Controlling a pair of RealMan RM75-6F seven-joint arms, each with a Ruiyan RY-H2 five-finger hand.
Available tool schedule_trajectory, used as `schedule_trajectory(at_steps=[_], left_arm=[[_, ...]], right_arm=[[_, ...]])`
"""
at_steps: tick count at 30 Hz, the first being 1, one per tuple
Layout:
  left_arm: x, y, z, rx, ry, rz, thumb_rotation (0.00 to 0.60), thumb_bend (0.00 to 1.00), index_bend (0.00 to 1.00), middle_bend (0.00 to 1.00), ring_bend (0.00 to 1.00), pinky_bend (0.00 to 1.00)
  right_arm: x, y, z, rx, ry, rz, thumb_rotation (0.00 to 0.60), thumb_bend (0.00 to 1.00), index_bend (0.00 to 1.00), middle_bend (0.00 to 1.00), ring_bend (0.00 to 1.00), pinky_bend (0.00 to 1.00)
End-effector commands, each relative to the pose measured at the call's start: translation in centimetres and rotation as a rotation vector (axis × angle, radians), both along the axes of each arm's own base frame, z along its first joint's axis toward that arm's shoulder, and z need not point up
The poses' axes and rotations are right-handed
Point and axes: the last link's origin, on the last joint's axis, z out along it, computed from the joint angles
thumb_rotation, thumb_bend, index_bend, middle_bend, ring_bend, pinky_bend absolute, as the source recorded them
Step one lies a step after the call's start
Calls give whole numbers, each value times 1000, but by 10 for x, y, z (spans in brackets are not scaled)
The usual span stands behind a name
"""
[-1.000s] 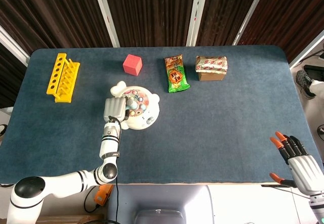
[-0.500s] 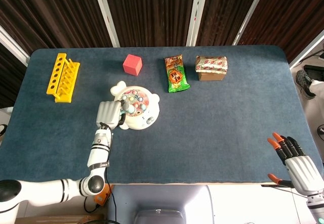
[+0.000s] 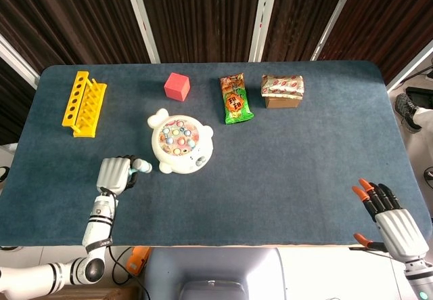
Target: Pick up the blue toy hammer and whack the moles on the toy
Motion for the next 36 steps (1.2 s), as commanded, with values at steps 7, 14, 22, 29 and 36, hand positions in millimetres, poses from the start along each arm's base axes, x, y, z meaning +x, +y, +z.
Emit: schedule_trajectory(at_steps=[7, 14, 22, 29, 36], left_arm=[[-23, -4, -22, -18, 26, -2, 600, 753, 632, 795, 701, 593], [-26, -4, -22, -31, 42, -9, 600, 669, 542, 680, 607, 531], [-30, -4, -18, -53, 43, -6, 600, 566, 376, 479, 421, 381], [-34, -6, -17, -75, 51, -3, 600, 462, 318, 410, 365, 340], [-33, -7, -16, -73, 56, -20, 600, 422, 276, 375, 339, 316]], right_arm=[[-1, -2, 1, -5, -1, -6, 600, 212, 0, 0, 0, 0], [-1, -2, 1, -7, 1, -9, 600, 213, 0, 0, 0, 0], [-1, -2, 0, -4, 3, -9, 600, 213, 0, 0, 0, 0], [-1, -2, 0, -3, 3, -9, 600, 213, 0, 0, 0, 0], [-1, -2, 0, -5, 3, -9, 600, 213, 0, 0, 0, 0]])
